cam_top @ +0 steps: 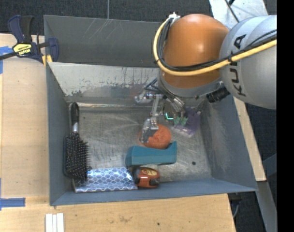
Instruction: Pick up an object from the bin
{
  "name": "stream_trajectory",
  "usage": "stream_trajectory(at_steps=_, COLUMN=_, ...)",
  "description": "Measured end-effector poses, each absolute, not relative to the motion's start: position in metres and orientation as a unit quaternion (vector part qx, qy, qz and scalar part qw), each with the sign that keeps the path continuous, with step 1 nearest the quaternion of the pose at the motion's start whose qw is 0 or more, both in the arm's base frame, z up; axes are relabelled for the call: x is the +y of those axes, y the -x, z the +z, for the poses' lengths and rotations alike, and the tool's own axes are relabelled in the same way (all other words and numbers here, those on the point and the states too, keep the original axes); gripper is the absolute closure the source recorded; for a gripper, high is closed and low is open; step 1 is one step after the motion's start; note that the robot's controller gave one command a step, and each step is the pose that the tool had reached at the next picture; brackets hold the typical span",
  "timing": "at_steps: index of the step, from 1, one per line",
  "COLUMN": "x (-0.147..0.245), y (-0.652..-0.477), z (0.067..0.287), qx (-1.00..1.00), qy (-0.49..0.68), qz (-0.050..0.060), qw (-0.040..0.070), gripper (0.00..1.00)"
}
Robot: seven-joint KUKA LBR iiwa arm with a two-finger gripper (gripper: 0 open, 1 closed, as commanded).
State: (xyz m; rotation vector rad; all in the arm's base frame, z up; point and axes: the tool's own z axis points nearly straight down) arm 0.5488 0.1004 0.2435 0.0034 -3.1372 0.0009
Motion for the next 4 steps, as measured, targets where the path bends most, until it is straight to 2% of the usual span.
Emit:
stream_trajectory(at_steps=1, x=0.1, y=-0.55, z=0.248, qx=-1.0, qy=0.0, qz=-0.001, qw=-0.002, gripper=0.0)
stream_trajectory(at_steps=2, x=0.094, y=-0.54, z=0.213, qx=-0.999, qy=-0.048, qz=0.0, qw=-0.004, gripper=0.0)
stream_trajectory(at_steps=3, x=0.052, y=-0.535, z=0.149, qx=-0.997, qy=-0.08, qz=0.0, qw=-0.004, gripper=0.0)
stream_trajectory(at_steps=4, x=0.034, y=-0.528, z=0.112, qx=-0.997, qy=-0.071, qz=0.002, qw=0.01, gripper=1.0)
